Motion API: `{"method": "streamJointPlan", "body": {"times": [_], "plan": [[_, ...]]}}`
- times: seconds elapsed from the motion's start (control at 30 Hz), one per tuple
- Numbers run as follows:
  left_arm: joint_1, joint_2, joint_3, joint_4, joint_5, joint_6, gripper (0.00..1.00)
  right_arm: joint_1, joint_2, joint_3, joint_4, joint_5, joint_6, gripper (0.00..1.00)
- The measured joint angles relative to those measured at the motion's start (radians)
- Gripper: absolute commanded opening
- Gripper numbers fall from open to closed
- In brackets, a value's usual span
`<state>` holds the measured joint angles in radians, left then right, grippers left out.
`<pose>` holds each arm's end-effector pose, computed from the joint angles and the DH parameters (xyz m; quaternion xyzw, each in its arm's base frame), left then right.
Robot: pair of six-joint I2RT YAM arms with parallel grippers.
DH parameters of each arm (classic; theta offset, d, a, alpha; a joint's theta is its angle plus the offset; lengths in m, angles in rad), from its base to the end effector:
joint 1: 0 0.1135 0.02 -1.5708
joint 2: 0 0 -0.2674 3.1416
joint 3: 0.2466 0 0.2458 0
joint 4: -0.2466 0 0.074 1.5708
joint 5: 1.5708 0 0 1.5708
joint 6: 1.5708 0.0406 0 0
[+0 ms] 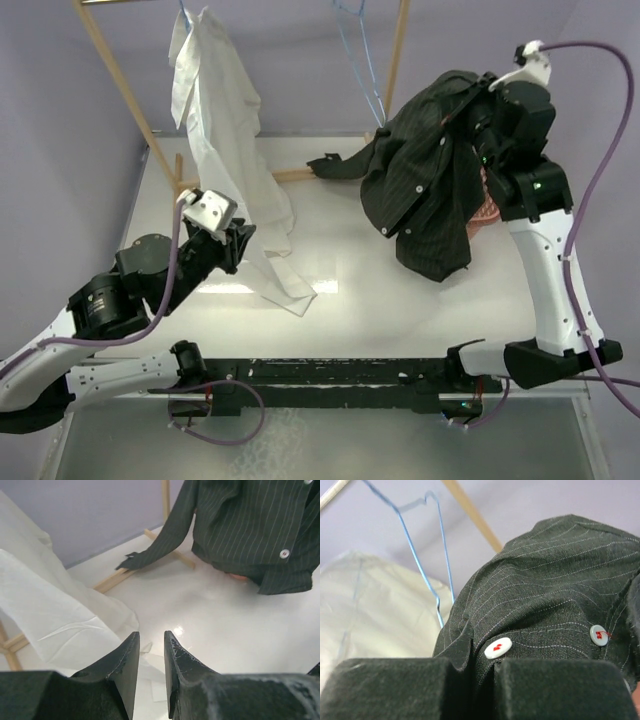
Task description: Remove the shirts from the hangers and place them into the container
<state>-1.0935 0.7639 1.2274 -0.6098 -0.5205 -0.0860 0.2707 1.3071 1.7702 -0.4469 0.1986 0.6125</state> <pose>0.0737 -0.0985 0.4428 0.2058 0.7217 -0.1894 0.6332 0.2436 0.0593 0.5337 0.1883 0.6757 0.2403 0.6710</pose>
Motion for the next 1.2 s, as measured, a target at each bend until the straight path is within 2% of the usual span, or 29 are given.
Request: {"method": "streamJointPlan", "body": {"times": [0.3,0.6,0.9,1.2], "plan": [[0.0,-0.076,-0.04,0.003,-0.086,0.076,0.31,-0.031,0.16,0.5,-0.106,0.109,-0.127,0.0],[0.0,-0.124,-0.094,0.036,-0.135,0.132,0.32,-0.032,0.257,0.742,-0.013,0.2,-0.264,0.0],[0.0,-0.163,-0.19,0.106,-0.191,0.194,0.33,-0.032,0.348,0.838,0.195,0.312,-0.452,0.0],[0.0,-0.163,-0.26,0.184,-0.218,0.254,0.33,-0.041,0.435,0.9,0.359,0.346,-0.573,0.0]]}}
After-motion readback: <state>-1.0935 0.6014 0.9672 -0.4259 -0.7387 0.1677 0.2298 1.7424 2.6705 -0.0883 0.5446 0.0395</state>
